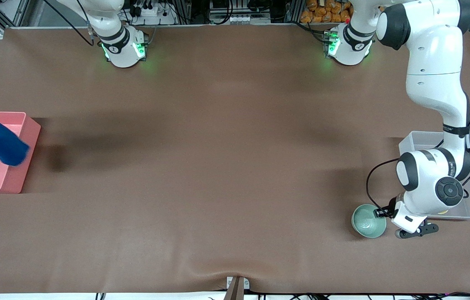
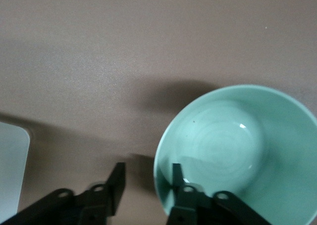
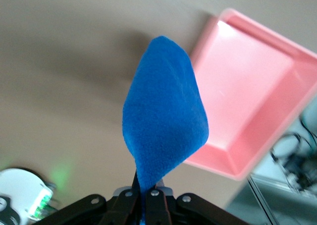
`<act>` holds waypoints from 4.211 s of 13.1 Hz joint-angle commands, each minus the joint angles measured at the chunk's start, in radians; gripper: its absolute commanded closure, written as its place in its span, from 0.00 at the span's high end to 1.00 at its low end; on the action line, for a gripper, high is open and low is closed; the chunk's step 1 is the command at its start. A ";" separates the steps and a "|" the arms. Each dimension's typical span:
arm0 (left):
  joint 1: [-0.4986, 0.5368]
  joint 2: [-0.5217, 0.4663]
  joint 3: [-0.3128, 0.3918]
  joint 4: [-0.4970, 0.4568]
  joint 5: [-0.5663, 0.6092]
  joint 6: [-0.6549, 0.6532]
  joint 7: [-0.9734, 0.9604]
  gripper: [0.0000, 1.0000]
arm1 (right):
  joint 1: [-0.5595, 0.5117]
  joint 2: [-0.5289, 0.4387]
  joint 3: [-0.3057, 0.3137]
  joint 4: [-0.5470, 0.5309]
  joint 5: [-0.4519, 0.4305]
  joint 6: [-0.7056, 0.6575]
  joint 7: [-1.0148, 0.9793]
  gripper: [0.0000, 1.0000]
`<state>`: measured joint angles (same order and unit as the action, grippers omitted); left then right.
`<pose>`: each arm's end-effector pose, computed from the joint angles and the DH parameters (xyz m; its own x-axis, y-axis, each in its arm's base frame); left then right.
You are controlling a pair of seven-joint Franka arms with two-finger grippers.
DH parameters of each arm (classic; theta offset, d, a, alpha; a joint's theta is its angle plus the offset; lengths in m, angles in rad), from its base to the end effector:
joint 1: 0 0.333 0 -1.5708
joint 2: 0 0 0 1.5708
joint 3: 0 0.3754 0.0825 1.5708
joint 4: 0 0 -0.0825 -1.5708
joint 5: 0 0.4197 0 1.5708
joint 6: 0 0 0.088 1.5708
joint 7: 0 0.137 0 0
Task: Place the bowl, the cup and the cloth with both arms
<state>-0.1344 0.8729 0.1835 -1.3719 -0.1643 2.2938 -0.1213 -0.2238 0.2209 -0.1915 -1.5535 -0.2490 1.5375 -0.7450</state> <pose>0.8164 0.0002 0.1887 0.9767 0.2044 0.0657 0.2051 -0.9787 -0.0026 0.5799 -0.2812 0.5313 0.8797 0.3112 -0.3596 0.3518 -0.9347 0.0516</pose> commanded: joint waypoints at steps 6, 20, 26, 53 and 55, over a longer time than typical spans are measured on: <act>-0.008 -0.014 0.005 0.013 -0.015 0.007 -0.034 0.00 | -0.232 0.080 0.014 -0.005 -0.090 0.010 -0.005 0.00; 0.241 -0.316 0.014 -0.048 0.000 -0.402 0.378 0.00 | -0.269 0.302 0.014 -0.003 0.128 0.151 0.010 0.00; 0.372 -0.379 0.013 -0.168 0.035 -0.369 0.523 0.00 | -0.269 0.377 0.015 -0.003 0.146 0.315 0.010 0.00; 0.357 -0.374 0.002 -0.515 0.037 0.142 0.723 1.00 | 0.162 -0.075 0.056 0.000 0.254 0.000 0.589 1.00; 0.342 -0.382 0.004 -0.480 0.037 0.133 0.716 1.00 | 0.211 -0.147 0.058 -0.031 0.252 -0.032 0.722 1.00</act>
<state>0.2257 0.5064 0.1808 -1.8794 -0.1469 2.4329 0.5981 -0.0517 0.1733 -0.1257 -1.5041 0.0239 1.5195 -0.1145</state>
